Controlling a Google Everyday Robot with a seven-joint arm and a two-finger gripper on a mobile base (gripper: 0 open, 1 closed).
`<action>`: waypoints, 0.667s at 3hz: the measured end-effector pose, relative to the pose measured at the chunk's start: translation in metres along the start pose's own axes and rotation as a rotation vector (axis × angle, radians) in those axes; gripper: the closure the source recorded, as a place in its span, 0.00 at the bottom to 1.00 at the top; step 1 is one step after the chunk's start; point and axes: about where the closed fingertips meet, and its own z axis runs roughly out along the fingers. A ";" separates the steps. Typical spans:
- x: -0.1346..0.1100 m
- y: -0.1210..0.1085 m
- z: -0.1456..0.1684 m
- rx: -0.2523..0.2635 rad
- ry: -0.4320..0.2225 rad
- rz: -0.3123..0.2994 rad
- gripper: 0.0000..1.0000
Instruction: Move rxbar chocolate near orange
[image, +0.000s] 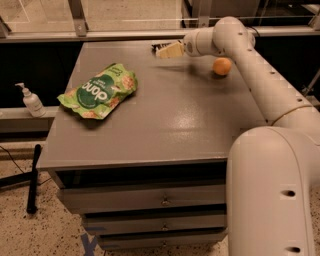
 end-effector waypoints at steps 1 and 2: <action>0.002 0.003 0.011 -0.020 0.035 0.024 0.00; 0.007 0.006 0.021 -0.022 0.064 0.034 0.00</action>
Offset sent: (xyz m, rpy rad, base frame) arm 0.0187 0.0134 -0.0189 -0.0247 0.1025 -0.0134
